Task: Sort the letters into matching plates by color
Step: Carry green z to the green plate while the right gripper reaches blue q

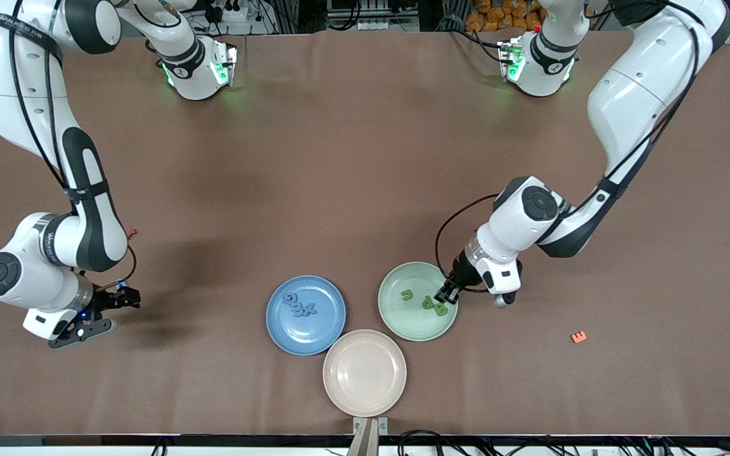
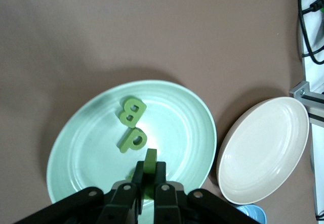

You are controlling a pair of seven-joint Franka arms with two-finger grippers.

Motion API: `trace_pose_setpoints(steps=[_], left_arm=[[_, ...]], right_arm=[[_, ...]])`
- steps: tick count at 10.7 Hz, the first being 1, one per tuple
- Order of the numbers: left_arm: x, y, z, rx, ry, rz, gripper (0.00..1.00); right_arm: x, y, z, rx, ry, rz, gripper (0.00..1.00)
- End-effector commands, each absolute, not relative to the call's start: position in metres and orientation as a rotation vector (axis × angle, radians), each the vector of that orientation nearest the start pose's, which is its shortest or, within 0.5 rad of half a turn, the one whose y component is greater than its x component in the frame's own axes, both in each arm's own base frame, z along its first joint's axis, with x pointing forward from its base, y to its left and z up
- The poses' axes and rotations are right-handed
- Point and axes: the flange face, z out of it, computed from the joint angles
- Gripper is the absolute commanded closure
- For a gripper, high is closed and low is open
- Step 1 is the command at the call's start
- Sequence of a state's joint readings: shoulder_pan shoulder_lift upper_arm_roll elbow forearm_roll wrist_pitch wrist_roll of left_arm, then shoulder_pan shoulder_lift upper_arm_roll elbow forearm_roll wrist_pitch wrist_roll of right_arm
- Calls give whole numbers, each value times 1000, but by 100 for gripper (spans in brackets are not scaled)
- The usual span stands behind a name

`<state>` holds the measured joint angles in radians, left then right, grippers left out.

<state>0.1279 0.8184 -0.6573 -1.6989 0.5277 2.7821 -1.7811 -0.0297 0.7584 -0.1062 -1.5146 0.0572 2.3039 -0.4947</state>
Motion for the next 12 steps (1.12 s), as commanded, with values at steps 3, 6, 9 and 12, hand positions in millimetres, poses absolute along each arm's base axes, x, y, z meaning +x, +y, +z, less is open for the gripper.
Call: trace_pose_setpoints(steps=[3, 6, 9, 12], left_arm=[[628, -354, 231, -3036, -1933, -211, 57], [630, -349, 232, -3060, -1799, -346, 0], [629, -343, 236, -3038, -1630, -445, 0], [642, -329, 266, -2998, -1517, -537, 0]], right_arm=[[687, -129, 203, -3114, -416, 13, 5], [676, -131, 194, -3056, -295, 15, 6], [660, -131, 189, -3052, -276, 27, 7], [651, -132, 185, -3064, -266, -2, 8]])
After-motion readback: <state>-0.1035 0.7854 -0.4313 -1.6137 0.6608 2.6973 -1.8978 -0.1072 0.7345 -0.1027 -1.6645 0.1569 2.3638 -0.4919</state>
